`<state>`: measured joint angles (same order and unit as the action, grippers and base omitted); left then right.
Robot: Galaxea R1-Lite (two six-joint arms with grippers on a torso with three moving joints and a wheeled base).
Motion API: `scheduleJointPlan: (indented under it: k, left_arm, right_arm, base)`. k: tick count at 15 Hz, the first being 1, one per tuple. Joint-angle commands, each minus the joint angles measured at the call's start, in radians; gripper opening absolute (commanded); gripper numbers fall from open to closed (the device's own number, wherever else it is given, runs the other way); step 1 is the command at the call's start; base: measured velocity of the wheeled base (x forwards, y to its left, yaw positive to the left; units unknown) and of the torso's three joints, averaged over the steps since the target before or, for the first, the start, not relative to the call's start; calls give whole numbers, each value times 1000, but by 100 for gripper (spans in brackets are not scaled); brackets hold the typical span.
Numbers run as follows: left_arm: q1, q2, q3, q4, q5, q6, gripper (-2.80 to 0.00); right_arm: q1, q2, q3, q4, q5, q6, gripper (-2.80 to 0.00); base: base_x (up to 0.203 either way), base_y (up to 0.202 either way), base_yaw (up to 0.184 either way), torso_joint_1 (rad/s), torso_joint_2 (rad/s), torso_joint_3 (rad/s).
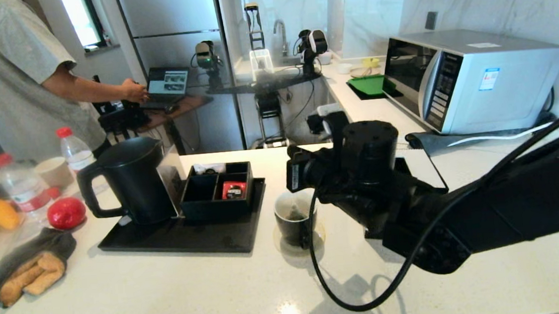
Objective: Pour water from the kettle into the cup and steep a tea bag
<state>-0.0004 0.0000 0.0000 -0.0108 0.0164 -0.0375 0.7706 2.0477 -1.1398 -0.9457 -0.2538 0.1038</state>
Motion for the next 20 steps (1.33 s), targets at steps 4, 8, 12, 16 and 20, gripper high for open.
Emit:
scheduleJointPlan:
  k: [4, 8, 12, 16, 20]
  left_arm:
    - [0, 0, 0, 0, 0, -1, -280]
    - [0, 0, 0, 0, 0, -1, -280]
    - [-1, 0, 0, 0, 0, -1, -280]
    - [0, 0, 0, 0, 0, -1, -280]
    - [0, 0, 0, 0, 0, -1, -280]
  right_arm:
    - [-3, -60, -17, -2, -1, 0, -280]
    - [-5, -60, -15, -4, -1, 0, -280]
    - [-4, -63, -11, -5, -1, 0, -280]
    - [-4, -53, 8, -7, -1, 0, -280]
    - [-4, -24, 47, -21, 1, 2, -280]
  base:
    - [0, 0, 0, 0, 0, 0]
    - [0, 0, 0, 0, 0, 0]
    - [0, 0, 0, 0, 0, 0]
    - [0, 0, 0, 0, 0, 0]
    - [0, 0, 0, 0, 0, 0]
